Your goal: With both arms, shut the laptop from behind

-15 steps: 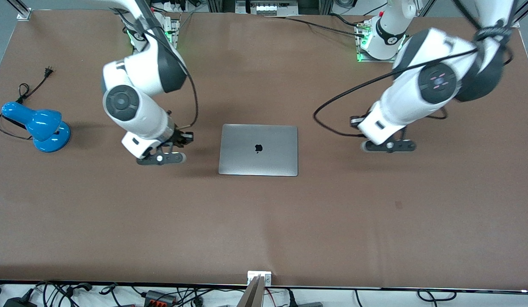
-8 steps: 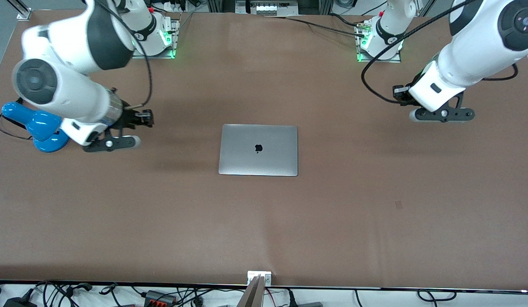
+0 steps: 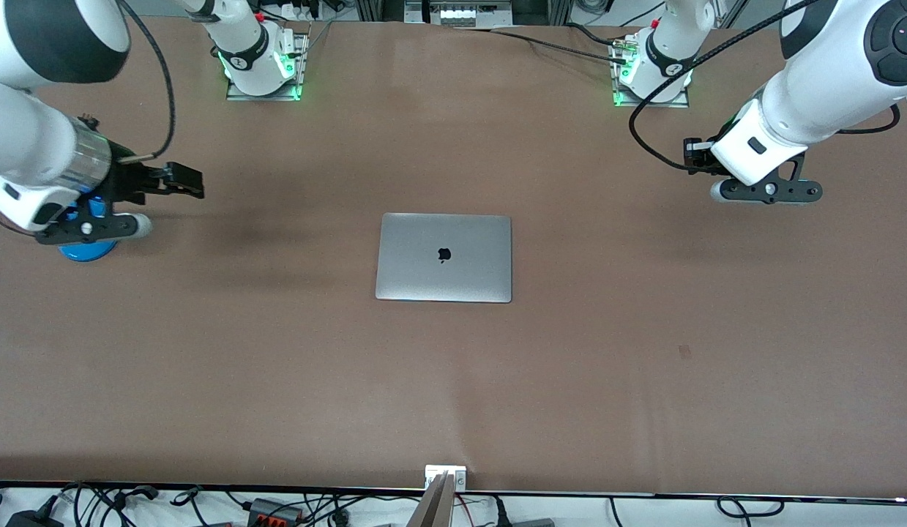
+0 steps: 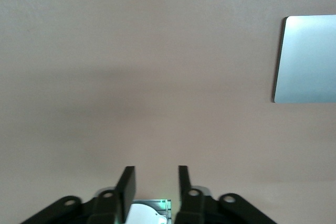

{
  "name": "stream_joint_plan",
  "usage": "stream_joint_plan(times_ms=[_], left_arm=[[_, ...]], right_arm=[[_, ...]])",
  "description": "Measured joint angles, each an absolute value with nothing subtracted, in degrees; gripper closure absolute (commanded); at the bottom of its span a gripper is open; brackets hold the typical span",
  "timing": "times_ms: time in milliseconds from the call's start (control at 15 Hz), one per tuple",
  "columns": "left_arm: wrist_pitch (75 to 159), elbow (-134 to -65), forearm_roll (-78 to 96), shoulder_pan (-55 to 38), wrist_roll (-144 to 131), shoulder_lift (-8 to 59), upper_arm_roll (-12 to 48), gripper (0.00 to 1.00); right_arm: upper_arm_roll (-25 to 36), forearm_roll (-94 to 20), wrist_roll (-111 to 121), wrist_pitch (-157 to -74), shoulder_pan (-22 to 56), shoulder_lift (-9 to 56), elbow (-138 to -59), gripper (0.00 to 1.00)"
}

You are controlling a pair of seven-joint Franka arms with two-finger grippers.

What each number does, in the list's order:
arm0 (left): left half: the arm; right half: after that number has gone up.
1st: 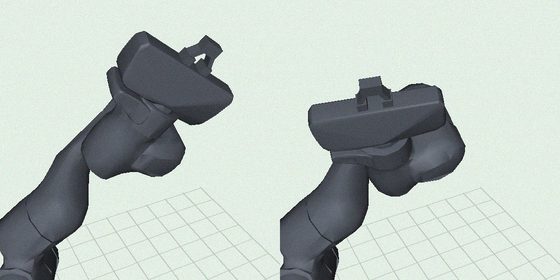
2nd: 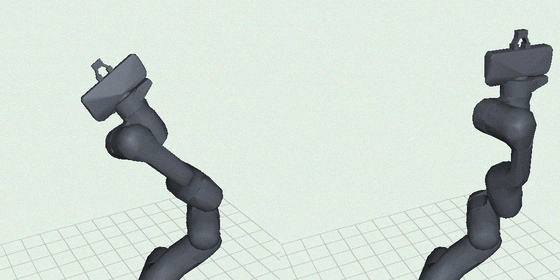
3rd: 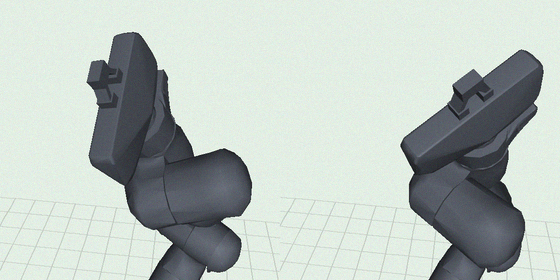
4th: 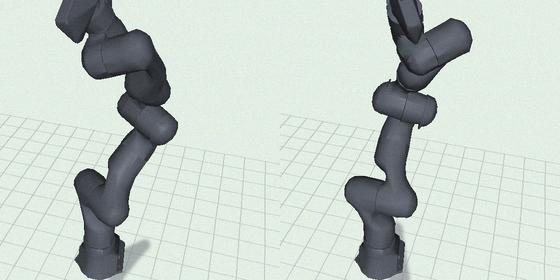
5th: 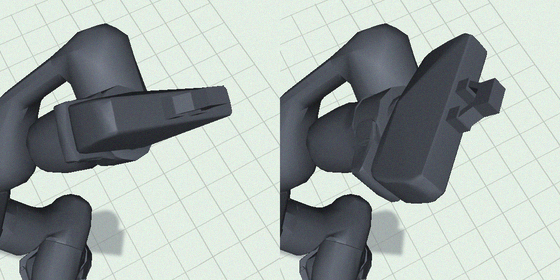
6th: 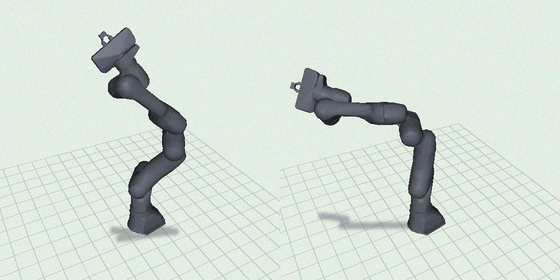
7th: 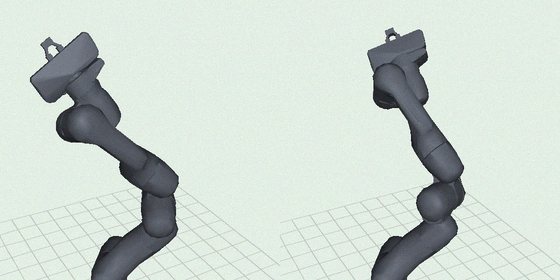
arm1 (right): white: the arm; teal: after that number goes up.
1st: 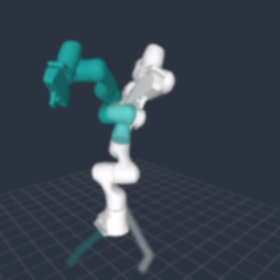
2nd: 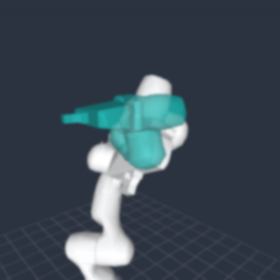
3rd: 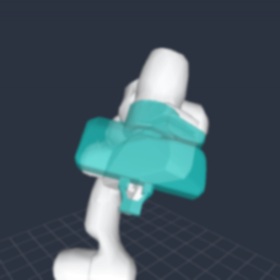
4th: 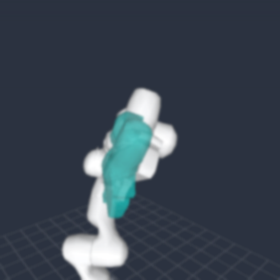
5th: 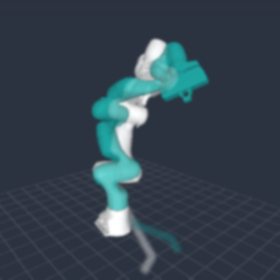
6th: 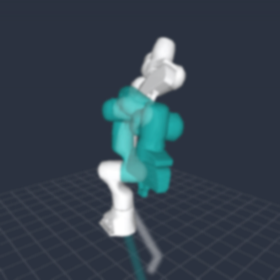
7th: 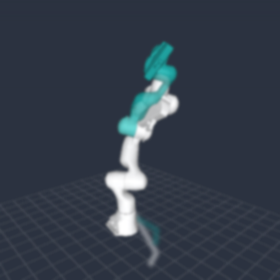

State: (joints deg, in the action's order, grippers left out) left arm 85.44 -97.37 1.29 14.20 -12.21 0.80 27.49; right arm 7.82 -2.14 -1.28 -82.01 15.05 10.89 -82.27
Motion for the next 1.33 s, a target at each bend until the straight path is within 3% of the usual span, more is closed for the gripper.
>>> stream_joint_plan(times_ms=[400, 667, 800, 1067, 1333], left_arm=[[85.8, -96.1, 1.3, 15.4, -12.1, 0.2, 26.6, 0.00], [86.6, -94.8, 1.3, 17.0, -11.7, 0.9, 25.8, 0.00], [86.6, -93.3, 1.3, 16.5, -11.7, 1.4, 24.3, 0.00], [85.9, -92.5, 1.3, 7.7, -9.2, 1.5, 11.7, 0.00], [86.7, -96.1, 1.3, 8.3, -8.6, -0.3, 13.5, 0.00]], right_arm=[[5.6, -0.2, 0.7, -84.5, 8.7, 2.8, -85.0, 0.00], [0.4, -0.1, 3.3, -86.0, 1.0, -2.2, -90.0, 0.00], [-0.3, -0.1, 3.3, -89.2, -0.4, -2.8, -91.3, 0.00], [-0.7, -0.1, 3.1, -91.1, -0.4, -2.7, -95.2, 0.00], [-0.8, -0.1, 2.0, -91.0, -0.5, -2.7, -95.6, 0.00]])
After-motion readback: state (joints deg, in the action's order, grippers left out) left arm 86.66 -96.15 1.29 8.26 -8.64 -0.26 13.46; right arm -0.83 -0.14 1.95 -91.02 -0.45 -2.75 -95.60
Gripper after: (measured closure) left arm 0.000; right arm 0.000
